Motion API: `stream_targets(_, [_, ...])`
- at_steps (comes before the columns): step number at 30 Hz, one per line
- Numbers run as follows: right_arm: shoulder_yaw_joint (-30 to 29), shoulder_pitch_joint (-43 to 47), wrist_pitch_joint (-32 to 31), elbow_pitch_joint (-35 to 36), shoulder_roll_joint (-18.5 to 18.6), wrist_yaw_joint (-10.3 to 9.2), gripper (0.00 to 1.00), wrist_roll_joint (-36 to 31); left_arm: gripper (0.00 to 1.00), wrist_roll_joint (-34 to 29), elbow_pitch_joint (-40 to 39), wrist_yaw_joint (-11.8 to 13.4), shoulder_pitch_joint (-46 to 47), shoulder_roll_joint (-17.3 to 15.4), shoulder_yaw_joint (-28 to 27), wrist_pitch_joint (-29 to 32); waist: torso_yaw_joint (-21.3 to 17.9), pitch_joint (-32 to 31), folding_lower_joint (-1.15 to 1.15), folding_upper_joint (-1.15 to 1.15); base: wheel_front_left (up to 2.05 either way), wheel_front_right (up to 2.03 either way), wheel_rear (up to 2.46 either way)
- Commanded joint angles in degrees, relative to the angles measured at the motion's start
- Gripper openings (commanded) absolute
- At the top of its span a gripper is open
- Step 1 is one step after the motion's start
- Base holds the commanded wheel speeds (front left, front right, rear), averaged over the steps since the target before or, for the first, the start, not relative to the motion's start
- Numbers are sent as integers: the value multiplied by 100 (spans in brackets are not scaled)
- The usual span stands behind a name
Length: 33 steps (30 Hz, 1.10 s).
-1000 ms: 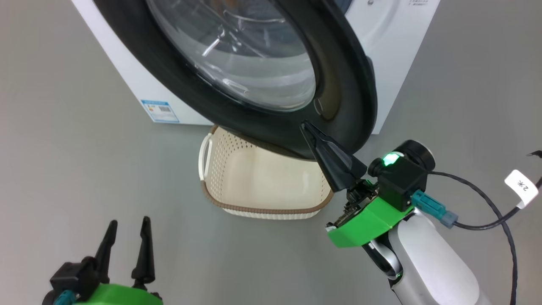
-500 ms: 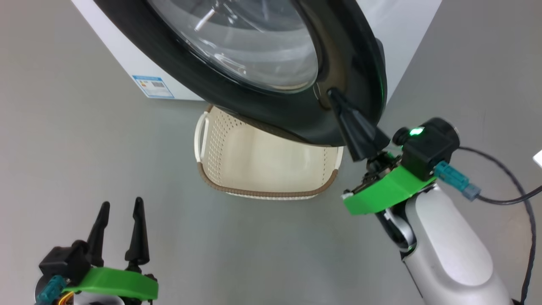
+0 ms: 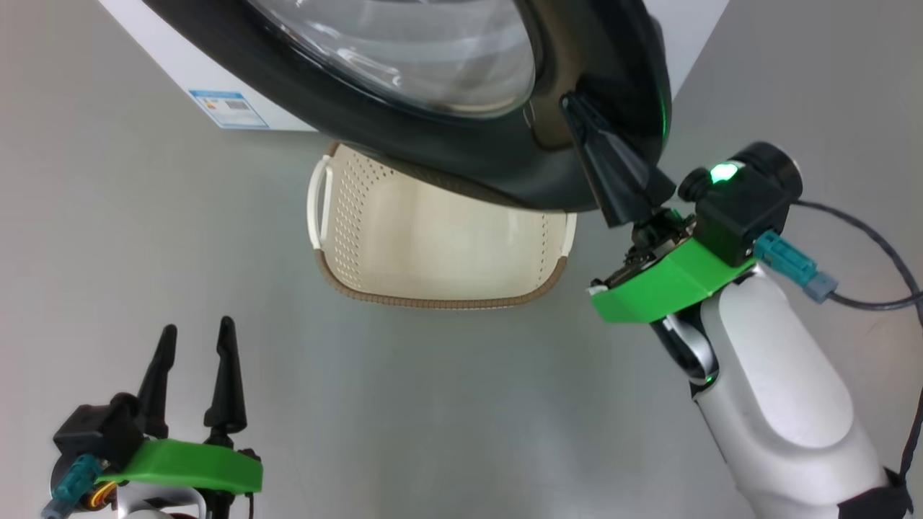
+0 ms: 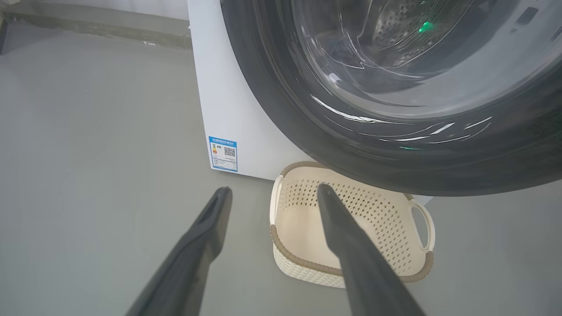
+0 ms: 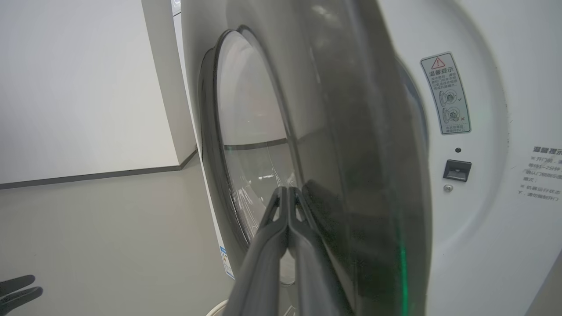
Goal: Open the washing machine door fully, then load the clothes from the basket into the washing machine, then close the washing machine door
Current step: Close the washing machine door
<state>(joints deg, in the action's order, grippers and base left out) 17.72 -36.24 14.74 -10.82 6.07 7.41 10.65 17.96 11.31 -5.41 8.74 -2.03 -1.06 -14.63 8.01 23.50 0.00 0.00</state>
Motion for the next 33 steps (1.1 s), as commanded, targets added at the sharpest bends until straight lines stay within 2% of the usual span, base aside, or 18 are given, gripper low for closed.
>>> stream_targets(1, [24, -129, 26, 131, -35, 8, 0, -34, 100, -47, -141, -37, 108, -85, -223, -37, -40, 107, 0, 0, 0, 0, 0])
stream_targets(18, [-18, -1067, 26, -32, 249, 8, 0, -204, 100, -19, -182, -127, 242, -85, -260, -37, -25, 659, 0, 0, 0, 0, 0])
stream_targets(33, [-120, -1888, 26, -171, 402, 8, 0, -386, 100, -39, -223, -180, 168, -85, -204, -37, -181, 999, 0, 0, 0, 0, 0])
